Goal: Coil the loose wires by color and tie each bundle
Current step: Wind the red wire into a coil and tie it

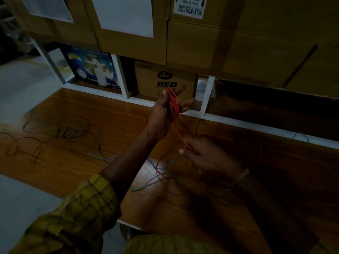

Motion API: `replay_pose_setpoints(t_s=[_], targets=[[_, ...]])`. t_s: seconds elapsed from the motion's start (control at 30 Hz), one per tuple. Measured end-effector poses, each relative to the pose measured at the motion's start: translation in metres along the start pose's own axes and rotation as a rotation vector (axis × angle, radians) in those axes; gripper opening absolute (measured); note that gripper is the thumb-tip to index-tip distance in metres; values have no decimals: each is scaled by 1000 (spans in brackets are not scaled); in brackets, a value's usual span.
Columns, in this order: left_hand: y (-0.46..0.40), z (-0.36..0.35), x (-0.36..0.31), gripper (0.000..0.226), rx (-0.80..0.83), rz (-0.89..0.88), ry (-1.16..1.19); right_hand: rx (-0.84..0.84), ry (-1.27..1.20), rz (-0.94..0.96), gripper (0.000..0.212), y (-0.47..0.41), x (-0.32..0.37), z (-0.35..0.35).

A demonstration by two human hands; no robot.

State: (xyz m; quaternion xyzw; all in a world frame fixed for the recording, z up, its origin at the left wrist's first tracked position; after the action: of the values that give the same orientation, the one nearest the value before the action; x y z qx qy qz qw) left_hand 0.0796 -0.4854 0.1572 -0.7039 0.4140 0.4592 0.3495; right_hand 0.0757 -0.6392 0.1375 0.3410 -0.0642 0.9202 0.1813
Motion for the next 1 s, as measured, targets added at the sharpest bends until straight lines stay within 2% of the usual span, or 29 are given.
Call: replay_pose_setpoints(t_s=[0.13,0.27,0.4,0.5,0.6,0.7,0.8,0.87,1.0], targets=[[4,6,10,49,-38,11,-295,154,-242,-107,12,5,21,12],[15,14,25,59,36,115,-454,111,-340,-45,13,6,40,62],[27,1,19,45,160,89,-539,-5,-478,-8,22,8,35,107],[35,-8,15,44,253,105,-457,-88,-691,18,32,-4,15,128],[43,-17,16,49,370,122,-363,-181,-785,-24,24,-21,-16,133],[49,-23,18,51,438,146,-272,-306,-595,-132,20,-36,-45,126],[52,-23,18,55,435,142,-160,-352,-437,-233,18,-38,-67,103],[50,-20,17,58,403,132,-81,-347,-423,-263,13,-34,-71,82],[43,-18,10,63,299,98,57,-237,-355,-343,25,-24,-73,31]])
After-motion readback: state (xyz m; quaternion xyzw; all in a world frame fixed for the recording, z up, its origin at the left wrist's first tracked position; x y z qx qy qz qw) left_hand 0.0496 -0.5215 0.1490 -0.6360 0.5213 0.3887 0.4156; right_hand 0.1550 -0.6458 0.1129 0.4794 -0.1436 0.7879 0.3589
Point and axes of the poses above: each hand's wrist, its own y-axis away from the middle knuckle, its own z-axis out of the back of the hand, x = y × z, the point moved 7 cm from there along -y, towards the middle knuckle, and after that the axes turned 3 degrees about -y, right-handed, at the moved point
